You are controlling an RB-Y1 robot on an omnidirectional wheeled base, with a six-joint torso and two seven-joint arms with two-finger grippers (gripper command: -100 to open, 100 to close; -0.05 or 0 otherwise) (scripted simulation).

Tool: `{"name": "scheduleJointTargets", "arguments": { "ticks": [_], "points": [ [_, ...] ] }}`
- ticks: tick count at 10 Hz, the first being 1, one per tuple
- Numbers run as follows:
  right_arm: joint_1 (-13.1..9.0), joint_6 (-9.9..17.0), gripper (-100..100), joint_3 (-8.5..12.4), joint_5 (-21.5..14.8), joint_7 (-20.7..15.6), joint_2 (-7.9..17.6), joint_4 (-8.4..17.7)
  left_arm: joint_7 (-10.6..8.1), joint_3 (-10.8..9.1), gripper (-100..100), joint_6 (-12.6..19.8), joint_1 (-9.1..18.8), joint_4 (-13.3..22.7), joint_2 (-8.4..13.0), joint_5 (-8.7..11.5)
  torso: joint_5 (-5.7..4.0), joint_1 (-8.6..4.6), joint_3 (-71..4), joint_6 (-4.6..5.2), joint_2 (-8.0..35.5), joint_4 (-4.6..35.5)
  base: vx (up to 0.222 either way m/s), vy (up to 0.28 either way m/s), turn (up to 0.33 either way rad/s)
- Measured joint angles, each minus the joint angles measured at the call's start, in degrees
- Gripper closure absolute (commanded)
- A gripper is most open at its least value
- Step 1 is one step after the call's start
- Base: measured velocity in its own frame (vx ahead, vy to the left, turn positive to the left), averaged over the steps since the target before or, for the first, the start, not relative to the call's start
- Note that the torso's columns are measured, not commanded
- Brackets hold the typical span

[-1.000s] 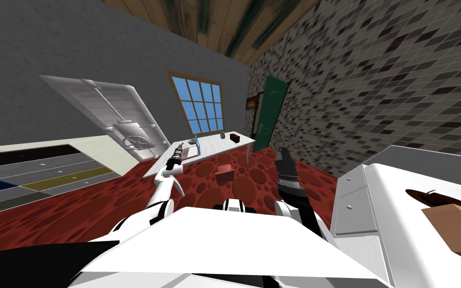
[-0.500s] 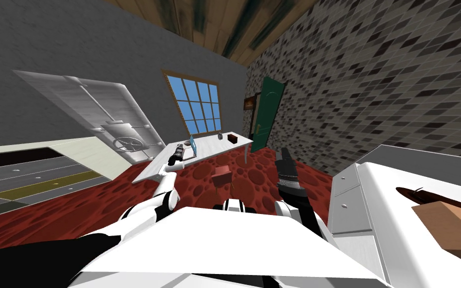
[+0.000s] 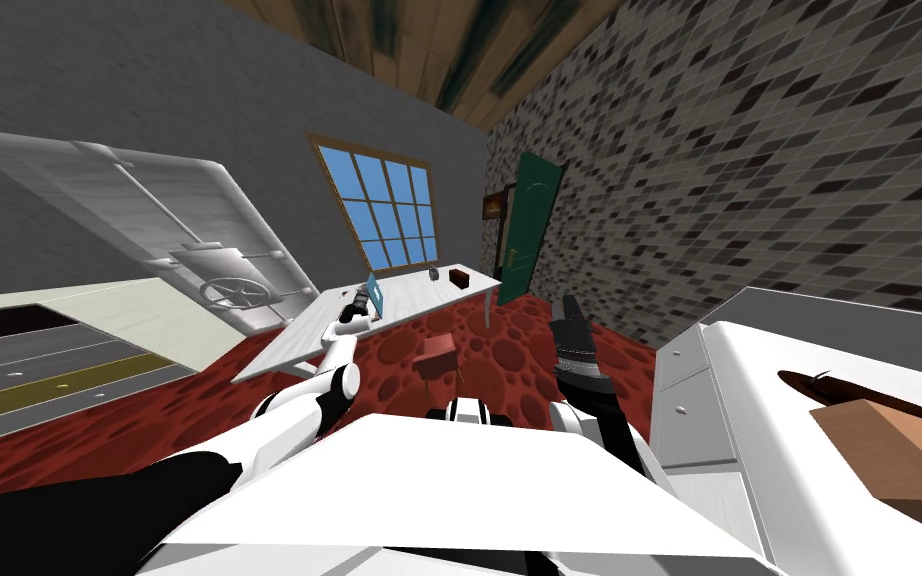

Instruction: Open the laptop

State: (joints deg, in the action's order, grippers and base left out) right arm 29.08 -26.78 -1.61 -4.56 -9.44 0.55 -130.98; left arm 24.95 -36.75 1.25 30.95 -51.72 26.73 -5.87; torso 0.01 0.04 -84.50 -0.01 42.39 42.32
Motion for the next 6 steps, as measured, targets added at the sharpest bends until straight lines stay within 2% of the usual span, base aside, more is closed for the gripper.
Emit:
{"name": "scheduleJointTargets", "arguments": {
  "ticks": [2,3,4,6],
  "points": [
    [0.0,0.0,0,0.0,0.0,0.0,0.0,0.0,0.89,-0.49,-100,0.9,1.3,1.2,0.3,0.1,0.02,0.06,0.0,-0.02,0.0,0.0,0.015,-0.011,-0.007],
    [0.0,0.0,0,0.0,0.0,0.0,0.0,0.0,0.88,-0.49,100,0.9,1.3,1.2,0.3,0.1,0.02,0.06,0.0,0.0,0.0,0.0,0.0,0.0,0.0],
    [0.0,0.0,0,0.0,0.0,0.0,0.0,0.0,0.88,-0.49,100,0.9,1.3,1.2,0.3,0.1,0.01,0.01,0.0,0.01,0.0,0.0,-0.036,0.057,0.022],
    [0.0,0.0,0,0.0,0.0,0.0,0.0,0.0,-0.9,-1.2,100,0.4,1.7,1.2,-0.8,1.9,0.06,0.18,0.0,0.0,0.1,0.0,-0.071,0.104,0.022]
  ]
}}
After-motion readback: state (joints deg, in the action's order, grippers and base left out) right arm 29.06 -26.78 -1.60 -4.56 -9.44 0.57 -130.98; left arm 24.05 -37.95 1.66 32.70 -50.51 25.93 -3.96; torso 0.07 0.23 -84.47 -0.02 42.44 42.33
